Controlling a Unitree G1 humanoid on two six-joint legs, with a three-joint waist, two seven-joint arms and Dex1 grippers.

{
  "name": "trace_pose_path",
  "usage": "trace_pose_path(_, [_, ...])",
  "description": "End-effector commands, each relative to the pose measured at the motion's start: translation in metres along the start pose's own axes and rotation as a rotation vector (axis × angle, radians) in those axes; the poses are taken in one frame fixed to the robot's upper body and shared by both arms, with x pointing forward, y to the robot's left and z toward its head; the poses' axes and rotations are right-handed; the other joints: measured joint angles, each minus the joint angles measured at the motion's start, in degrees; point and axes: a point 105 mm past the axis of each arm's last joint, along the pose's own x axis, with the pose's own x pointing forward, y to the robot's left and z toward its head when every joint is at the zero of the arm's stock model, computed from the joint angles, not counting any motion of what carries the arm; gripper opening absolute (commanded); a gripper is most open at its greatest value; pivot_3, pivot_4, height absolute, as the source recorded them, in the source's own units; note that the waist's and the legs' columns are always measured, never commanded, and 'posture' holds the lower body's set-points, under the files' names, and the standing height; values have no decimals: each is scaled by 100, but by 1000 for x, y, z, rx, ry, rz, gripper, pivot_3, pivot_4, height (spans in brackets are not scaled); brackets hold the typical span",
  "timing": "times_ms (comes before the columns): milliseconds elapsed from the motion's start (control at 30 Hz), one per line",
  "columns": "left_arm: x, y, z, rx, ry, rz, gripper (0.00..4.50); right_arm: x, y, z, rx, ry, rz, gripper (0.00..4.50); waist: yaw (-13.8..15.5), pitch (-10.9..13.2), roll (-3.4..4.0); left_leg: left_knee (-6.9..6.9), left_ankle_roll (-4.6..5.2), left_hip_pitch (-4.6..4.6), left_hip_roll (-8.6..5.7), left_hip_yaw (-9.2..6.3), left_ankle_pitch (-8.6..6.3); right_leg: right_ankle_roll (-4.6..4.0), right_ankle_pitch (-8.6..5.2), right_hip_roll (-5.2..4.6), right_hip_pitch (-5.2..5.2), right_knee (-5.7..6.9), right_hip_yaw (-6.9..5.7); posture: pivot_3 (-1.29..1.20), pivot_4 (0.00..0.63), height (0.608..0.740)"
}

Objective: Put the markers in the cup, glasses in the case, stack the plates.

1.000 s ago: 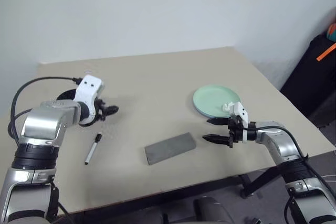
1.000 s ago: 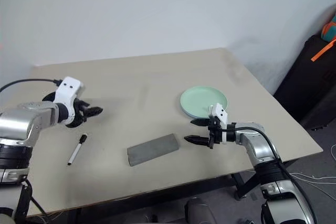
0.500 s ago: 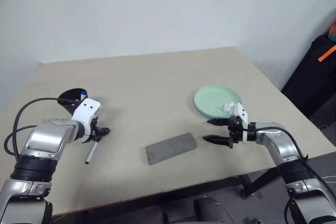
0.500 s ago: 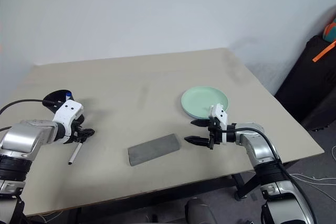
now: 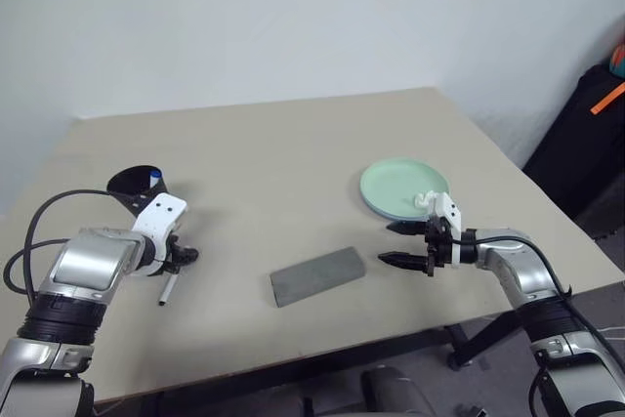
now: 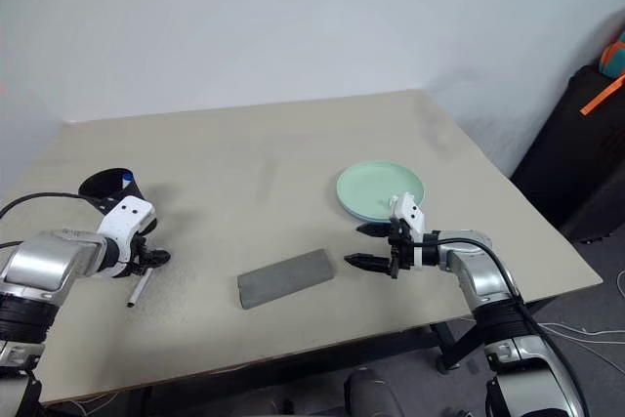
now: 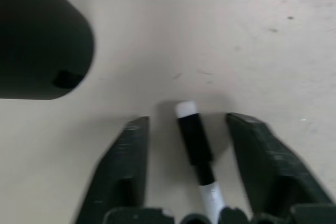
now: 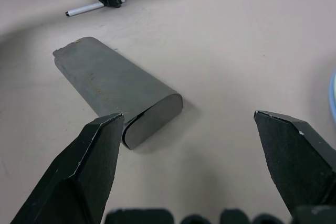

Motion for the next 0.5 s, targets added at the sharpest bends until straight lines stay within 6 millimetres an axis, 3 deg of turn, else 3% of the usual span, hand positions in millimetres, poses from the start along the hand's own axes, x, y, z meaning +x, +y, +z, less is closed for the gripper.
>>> trace_pose_path(33, [1,0,-2,-19,5,-4,912,0,-3,12,-50,-17,-4,4314,1,0,0,0,0,1,0,0,0,0,0,0,1,1,0,0,0,740])
trace_pose_path(133, [-1,1,4,-22,-14,-4,28,0,-3,12,-51,-17,-7,4314,1,0,0,0,0,5,1,-1,1,0,0,1,3,5,-1,0,0,740])
trace_pose_path(267, [-3,1,12,-14,-41,1,30,0,-3,12,-51,-18,-9,4314,2,0,0,1,-1,7,1,0,2,0,0,1,3,5,-1,0,0,740])
trace_pose_path(433, [-10,-8,51,15,-216,-29,30,1,-4,11,-53,-19,-11,4314,10,1,-6,4,-2,-2,0,-7,2,0,0,0,2,0,-6,0,0,740])
trace_pose_path(500, [-19,-11,84,41,-378,-32,30,2,-5,12,-57,-19,-14,4314,10,1,-8,4,-2,-6,-2,-5,2,1,0,-1,1,-3,-4,0,0,740])
